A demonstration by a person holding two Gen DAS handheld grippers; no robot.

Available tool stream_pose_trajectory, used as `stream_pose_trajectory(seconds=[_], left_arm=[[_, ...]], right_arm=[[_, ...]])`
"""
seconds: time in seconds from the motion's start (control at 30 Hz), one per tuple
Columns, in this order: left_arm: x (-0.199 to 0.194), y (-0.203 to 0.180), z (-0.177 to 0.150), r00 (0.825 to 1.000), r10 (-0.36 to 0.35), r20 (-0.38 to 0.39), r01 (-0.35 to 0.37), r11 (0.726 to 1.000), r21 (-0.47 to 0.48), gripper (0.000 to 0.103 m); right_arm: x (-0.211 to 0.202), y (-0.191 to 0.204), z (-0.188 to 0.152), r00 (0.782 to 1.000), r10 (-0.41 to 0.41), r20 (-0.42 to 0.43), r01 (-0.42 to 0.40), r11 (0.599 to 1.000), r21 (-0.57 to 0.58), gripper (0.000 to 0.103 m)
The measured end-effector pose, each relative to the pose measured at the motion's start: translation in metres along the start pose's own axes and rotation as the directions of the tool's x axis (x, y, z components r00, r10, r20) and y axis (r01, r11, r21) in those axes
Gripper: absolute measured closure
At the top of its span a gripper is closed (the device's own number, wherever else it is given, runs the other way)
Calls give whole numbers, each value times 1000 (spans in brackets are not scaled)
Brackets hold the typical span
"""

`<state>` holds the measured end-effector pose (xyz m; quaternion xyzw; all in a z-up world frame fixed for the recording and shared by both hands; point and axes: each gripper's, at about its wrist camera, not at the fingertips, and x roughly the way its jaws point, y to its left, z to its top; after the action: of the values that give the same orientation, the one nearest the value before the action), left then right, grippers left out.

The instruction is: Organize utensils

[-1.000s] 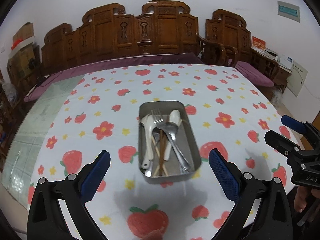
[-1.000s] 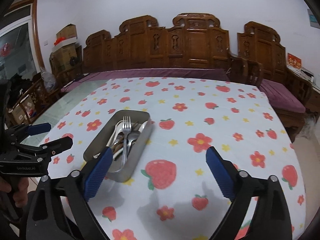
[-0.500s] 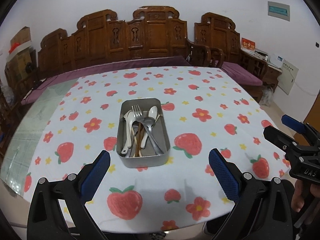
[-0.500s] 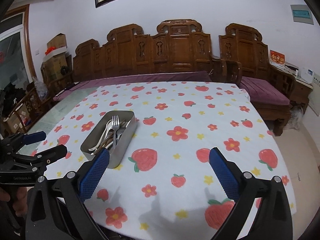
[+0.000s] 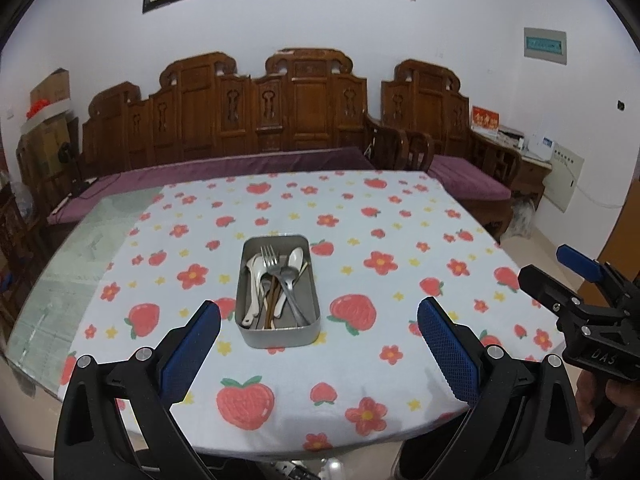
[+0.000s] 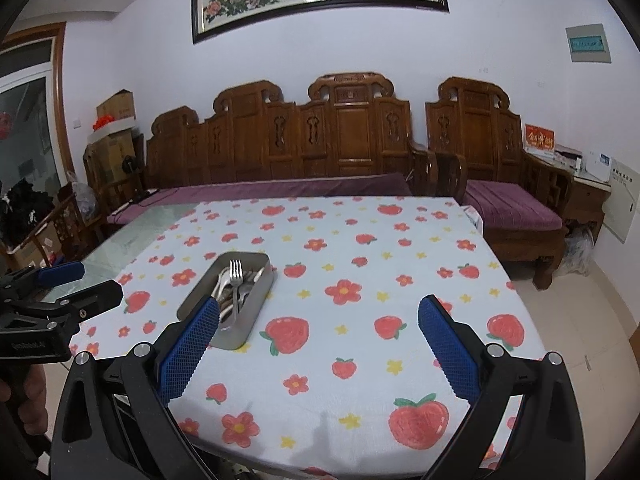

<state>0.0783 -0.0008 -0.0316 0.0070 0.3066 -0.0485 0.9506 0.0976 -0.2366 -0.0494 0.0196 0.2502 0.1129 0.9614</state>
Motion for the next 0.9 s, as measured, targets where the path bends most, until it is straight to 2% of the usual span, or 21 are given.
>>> stream_pose_trajectory(seconds=[0.27,0.5,0.9], left_arm=[[-36,-5,15,997,15,81,-15,1000,5,8],[-68,-5,24,986,38,163,-38,999,-2,8],[-82,-4,25,979,54,197,-51,998,-22,8]], right_arm=[[-40,9,23,996,6,93,-4,1000,-16,3],[-74,12,36,985,6,170,-1,1000,-26,3],[-86,18,38,983,5,185,2,999,-40,3]])
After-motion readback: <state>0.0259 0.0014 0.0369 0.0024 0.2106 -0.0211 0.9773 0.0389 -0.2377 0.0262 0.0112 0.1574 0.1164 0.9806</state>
